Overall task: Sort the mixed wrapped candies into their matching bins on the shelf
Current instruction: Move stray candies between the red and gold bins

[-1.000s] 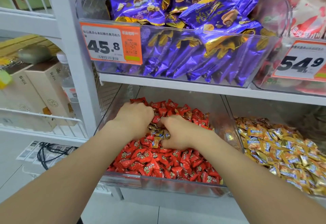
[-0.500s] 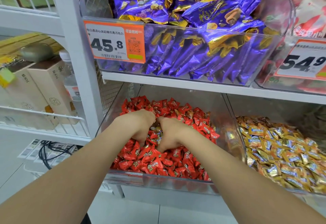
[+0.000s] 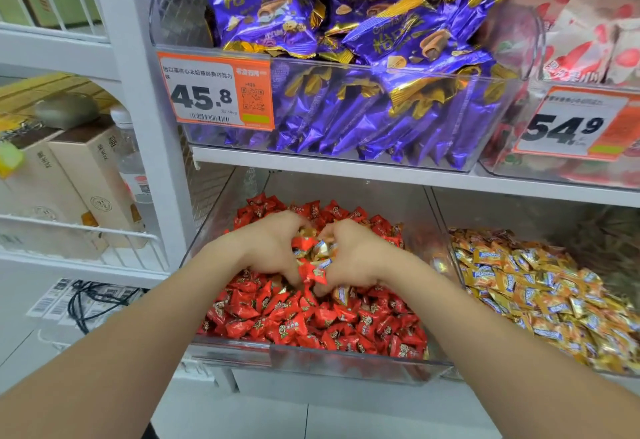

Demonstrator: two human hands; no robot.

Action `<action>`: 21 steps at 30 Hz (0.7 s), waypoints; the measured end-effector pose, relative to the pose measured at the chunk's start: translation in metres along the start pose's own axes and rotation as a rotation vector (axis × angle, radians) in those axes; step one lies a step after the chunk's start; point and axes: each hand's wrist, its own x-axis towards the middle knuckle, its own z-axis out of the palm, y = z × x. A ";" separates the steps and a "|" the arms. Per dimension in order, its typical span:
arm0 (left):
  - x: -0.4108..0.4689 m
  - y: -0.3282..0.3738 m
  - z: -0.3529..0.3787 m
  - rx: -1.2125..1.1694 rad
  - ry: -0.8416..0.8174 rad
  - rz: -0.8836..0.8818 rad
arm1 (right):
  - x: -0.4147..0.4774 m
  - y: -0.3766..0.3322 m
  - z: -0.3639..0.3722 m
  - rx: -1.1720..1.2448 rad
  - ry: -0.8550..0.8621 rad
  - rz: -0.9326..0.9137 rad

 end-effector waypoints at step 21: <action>-0.024 0.031 0.015 0.047 -0.062 0.233 | -0.064 0.050 -0.032 -0.097 -0.004 -0.208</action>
